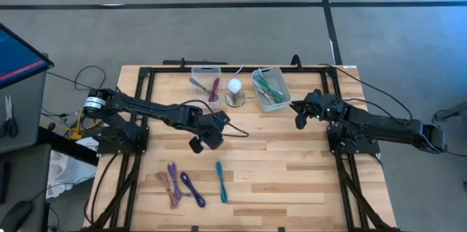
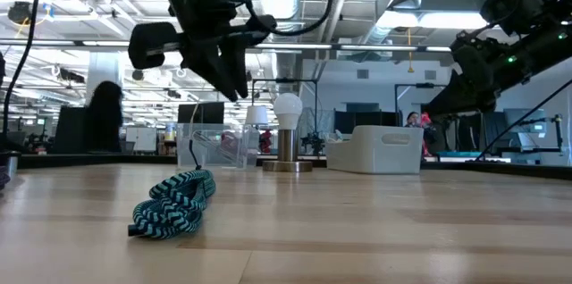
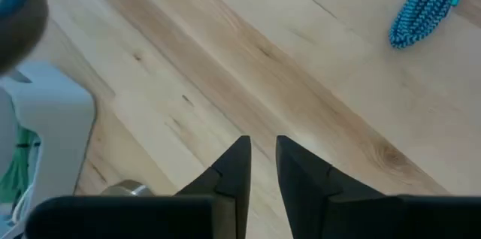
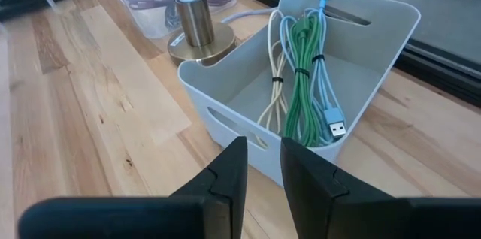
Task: Pick & Place USB Port
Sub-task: Put the blue black charger cable into the transparent bin
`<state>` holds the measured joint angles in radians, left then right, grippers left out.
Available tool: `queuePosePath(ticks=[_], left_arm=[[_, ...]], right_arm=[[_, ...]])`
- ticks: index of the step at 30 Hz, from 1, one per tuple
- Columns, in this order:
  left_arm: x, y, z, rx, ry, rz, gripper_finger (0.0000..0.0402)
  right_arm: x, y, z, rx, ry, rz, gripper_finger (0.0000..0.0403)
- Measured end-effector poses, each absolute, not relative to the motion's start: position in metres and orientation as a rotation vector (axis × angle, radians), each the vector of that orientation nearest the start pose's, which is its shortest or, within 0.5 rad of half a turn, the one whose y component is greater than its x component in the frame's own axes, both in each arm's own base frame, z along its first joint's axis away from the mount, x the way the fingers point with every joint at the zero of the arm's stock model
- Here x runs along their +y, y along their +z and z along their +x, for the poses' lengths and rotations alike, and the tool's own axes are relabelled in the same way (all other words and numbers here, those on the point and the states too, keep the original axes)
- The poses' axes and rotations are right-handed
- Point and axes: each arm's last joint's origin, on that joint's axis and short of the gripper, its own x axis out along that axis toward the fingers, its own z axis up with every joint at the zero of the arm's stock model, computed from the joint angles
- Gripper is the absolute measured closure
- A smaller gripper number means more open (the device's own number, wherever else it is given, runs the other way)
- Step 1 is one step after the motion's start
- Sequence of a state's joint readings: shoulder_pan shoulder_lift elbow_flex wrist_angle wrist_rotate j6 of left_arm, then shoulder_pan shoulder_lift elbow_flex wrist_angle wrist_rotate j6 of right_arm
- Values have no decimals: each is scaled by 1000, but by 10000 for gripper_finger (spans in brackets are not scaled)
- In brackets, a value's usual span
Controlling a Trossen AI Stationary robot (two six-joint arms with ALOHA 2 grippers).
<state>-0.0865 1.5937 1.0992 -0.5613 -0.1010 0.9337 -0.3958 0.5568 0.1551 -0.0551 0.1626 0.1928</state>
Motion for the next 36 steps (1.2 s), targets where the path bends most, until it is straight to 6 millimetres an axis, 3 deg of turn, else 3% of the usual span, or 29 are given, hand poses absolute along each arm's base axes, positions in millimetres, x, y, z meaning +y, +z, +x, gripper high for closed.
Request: queuePosePath(ticks=[10,16,21,29,36], left_arm=[[-48,191,324,1072,-500,826,327],[-53,190,324,1097,-405,781,283],[-71,190,321,1067,-493,751,253],[-105,189,316,1003,-549,821,250],[-113,181,323,973,-514,792,250]], right_arm=[[-55,160,119,410,-587,219,327],[-55,160,119,412,-585,212,327],[-55,160,119,412,-585,212,327],[-55,160,119,412,-582,213,327],[-54,160,119,416,-579,213,327]])
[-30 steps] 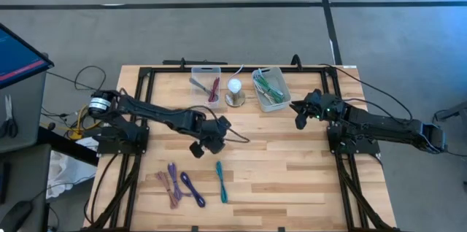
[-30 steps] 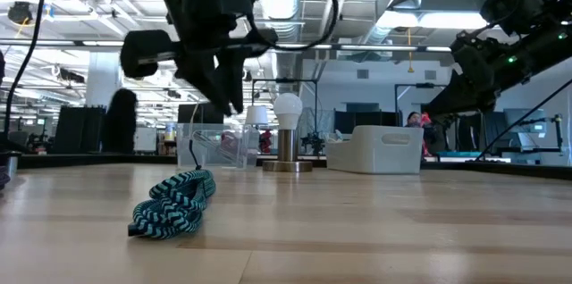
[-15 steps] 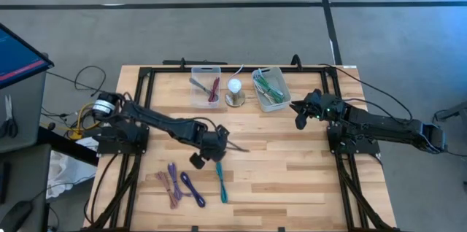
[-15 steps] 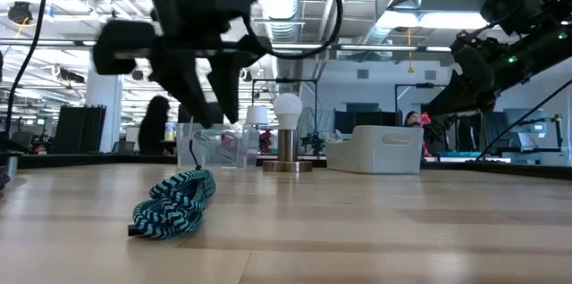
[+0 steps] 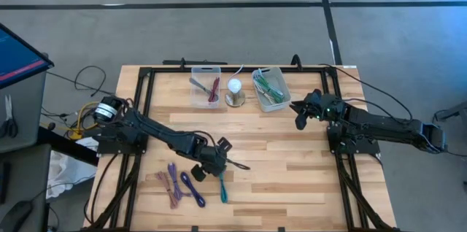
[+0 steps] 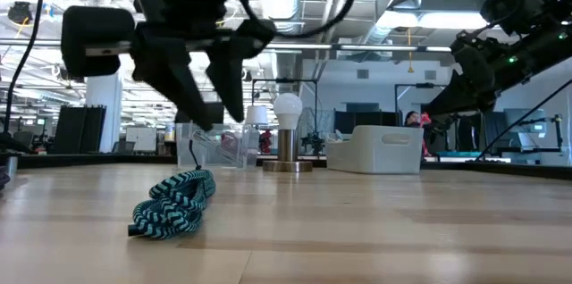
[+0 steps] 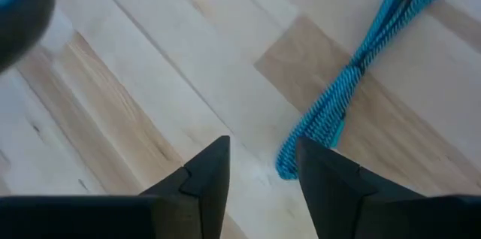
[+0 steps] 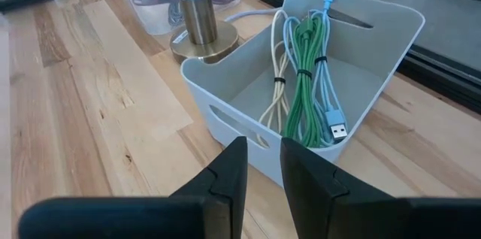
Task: Pick & Place USB Port
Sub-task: Put the blue black charger cable into the transparent bin
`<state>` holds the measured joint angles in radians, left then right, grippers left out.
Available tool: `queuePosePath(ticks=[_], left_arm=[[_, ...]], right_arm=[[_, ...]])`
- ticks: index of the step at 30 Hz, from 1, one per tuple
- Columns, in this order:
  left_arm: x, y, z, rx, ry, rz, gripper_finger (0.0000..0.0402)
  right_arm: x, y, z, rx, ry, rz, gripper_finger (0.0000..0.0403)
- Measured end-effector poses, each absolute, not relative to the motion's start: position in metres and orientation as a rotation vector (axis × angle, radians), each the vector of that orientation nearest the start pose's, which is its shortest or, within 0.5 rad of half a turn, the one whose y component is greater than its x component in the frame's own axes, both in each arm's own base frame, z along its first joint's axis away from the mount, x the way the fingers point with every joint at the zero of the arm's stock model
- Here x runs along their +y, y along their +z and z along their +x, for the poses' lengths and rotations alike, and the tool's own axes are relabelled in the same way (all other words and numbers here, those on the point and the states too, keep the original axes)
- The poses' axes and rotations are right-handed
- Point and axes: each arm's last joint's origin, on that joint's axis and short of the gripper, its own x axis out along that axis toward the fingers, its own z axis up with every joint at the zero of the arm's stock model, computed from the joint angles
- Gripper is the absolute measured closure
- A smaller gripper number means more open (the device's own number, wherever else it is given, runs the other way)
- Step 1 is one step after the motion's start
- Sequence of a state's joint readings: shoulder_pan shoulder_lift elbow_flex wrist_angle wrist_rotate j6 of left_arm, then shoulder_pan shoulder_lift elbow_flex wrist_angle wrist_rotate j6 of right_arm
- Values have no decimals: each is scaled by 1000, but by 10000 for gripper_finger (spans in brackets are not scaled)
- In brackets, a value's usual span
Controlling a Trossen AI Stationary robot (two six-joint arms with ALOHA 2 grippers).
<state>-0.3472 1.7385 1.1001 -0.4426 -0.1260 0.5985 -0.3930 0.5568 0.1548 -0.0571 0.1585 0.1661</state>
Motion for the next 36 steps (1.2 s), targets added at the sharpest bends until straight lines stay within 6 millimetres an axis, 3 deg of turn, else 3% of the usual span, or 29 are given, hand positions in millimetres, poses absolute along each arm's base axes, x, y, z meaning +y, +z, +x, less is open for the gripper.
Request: queuePosePath(ticks=[13,36], left_arm=[[-117,158,326,1038,-574,701,258],[-119,136,333,1066,-616,633,284]], right_arm=[[-54,157,118,442,-577,217,327],[-53,155,117,472,-578,220,327]])
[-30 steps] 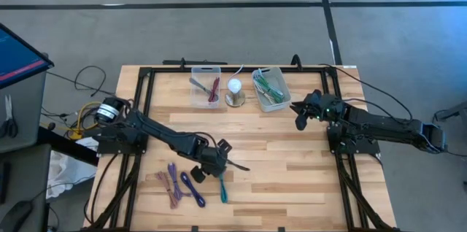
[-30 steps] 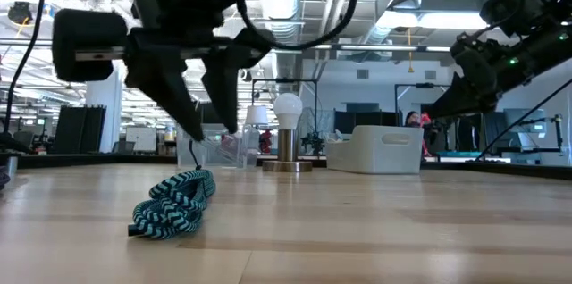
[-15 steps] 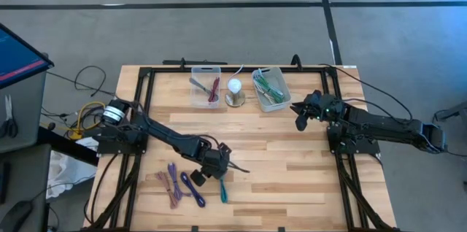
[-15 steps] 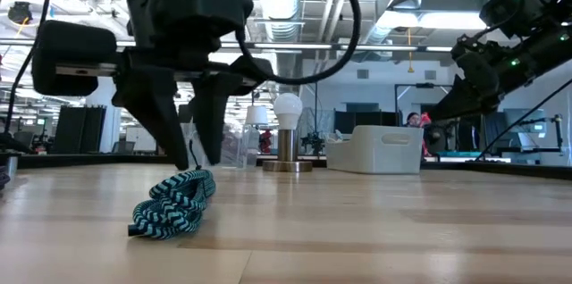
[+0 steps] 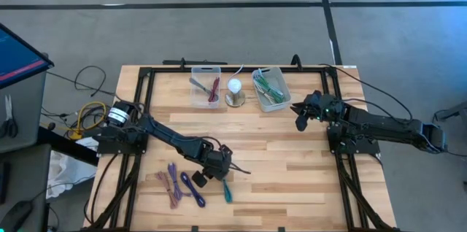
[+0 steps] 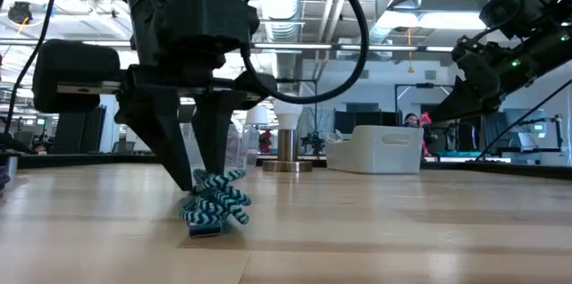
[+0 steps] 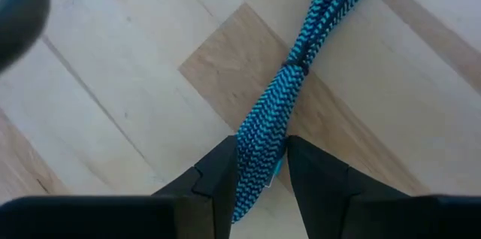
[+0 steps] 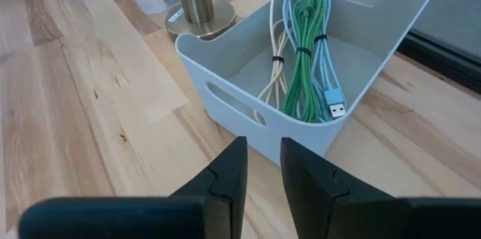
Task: Pick & Place USB Port
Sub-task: Put the blue black charger cable into the transparent bin
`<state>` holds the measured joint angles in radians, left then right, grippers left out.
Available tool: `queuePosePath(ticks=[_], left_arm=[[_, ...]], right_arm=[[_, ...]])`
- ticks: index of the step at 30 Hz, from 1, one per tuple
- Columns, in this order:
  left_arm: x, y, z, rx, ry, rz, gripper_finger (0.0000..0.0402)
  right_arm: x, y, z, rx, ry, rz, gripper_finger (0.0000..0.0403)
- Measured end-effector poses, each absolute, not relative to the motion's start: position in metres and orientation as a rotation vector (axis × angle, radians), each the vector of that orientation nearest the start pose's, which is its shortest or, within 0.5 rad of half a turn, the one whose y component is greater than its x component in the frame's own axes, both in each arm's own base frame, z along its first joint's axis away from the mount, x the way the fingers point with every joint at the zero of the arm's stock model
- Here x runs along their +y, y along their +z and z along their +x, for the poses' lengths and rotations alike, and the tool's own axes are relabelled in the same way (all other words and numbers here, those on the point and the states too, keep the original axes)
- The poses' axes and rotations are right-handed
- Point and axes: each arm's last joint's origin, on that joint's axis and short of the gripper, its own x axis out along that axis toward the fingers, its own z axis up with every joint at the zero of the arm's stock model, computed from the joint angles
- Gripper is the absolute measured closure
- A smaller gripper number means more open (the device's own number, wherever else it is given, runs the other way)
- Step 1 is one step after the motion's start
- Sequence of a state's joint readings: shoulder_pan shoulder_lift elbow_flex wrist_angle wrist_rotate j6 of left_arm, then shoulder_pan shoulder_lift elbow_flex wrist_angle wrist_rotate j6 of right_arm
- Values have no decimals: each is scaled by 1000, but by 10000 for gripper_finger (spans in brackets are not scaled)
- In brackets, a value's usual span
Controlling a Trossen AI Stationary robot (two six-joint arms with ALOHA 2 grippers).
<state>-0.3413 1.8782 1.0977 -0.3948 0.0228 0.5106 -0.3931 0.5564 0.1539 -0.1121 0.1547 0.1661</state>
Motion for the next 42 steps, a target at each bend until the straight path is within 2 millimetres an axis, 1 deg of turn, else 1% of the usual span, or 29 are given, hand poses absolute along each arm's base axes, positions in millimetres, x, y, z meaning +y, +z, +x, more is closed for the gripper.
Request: queuePosePath(ticks=[2,4,9,10,15,18,22,25,27,30,32,34,39,40,42], left_arm=[[-117,136,333,1069,-608,620,291],[-116,136,334,1073,-598,608,307],[-112,137,336,1070,-583,600,379],[-111,136,336,1071,-582,599,386],[-108,139,336,1075,-531,623,385],[-98,151,337,1058,-430,646,389],[-74,184,337,987,-258,617,389],[-51,214,331,917,-130,601,389],[-31,231,323,882,-32,586,389],[1,248,305,857,111,530,389],[22,258,291,826,208,465,389],[41,263,277,797,295,410,389],[79,274,246,676,510,303,389],[86,276,240,652,555,267,389],[99,271,228,648,632,211,389]], right_arm=[[-53,154,117,475,-578,221,327],[-53,155,117,475,-578,221,327],[-53,155,117,475,-578,221,327],[-53,155,117,475,-578,220,327],[-53,155,117,475,-578,221,327],[-53,154,116,486,-579,222,327],[-53,153,116,497,-580,223,327],[-53,153,116,498,-580,223,327],[-53,153,116,498,-580,223,327],[-53,152,116,501,-582,223,327],[-53,152,116,504,-582,223,327],[-53,152,115,509,-583,223,327],[-53,152,115,512,-582,219,327],[-53,152,115,513,-583,218,327],[-53,152,115,513,-585,216,327]])
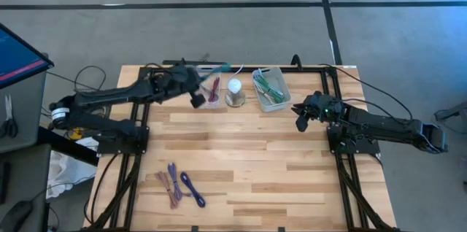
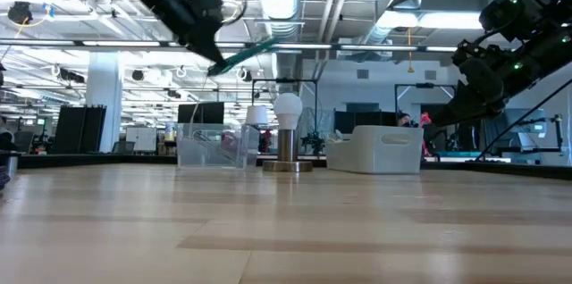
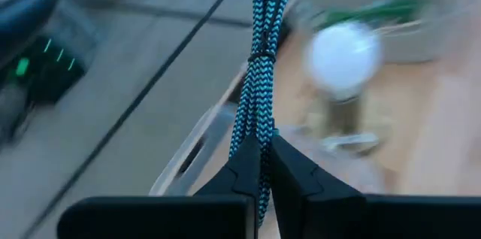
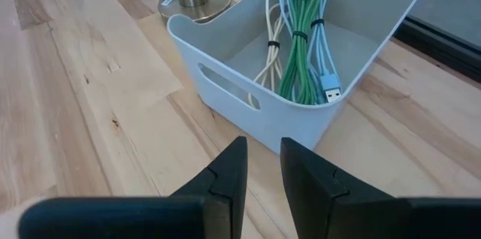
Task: Pick & Place USB Port
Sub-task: Put the blue black charger cable into the transparent bin
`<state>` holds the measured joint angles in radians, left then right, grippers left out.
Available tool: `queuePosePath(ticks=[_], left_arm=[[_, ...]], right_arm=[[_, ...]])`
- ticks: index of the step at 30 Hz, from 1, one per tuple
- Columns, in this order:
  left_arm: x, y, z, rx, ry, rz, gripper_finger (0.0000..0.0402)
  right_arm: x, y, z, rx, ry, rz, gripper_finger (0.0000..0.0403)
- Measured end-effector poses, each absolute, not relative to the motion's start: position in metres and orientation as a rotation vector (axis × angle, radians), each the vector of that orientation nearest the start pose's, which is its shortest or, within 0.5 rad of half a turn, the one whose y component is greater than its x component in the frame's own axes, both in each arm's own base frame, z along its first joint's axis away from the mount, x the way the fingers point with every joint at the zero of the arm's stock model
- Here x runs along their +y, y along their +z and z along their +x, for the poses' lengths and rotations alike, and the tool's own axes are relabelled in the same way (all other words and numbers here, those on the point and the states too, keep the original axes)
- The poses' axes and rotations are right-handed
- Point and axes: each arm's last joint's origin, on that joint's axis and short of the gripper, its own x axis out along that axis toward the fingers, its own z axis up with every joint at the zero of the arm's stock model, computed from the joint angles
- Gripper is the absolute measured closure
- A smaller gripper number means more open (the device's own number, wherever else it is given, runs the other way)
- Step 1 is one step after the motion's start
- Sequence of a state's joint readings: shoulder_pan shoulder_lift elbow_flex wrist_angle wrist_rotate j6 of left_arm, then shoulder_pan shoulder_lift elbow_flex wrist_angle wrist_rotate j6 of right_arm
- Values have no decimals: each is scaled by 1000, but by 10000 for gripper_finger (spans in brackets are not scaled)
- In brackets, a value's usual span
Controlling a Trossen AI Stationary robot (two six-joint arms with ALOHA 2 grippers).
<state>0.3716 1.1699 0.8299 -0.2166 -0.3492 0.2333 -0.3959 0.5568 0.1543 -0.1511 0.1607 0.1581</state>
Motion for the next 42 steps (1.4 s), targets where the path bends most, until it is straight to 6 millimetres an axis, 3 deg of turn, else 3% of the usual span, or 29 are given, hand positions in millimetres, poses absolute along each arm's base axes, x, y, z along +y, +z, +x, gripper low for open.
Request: queuePosePath(ticks=[8,25,35,42], left_arm=[[129,240,210,702,737,31,389],[158,178,221,860,796,-247,389],[158,175,223,863,794,-260,387],[159,176,224,836,814,-296,350]], right_arm=[[-53,152,115,514,-589,206,327],[-54,152,115,515,-607,198,327],[-54,152,115,517,-607,199,327],[-54,152,115,518,-607,199,327]])
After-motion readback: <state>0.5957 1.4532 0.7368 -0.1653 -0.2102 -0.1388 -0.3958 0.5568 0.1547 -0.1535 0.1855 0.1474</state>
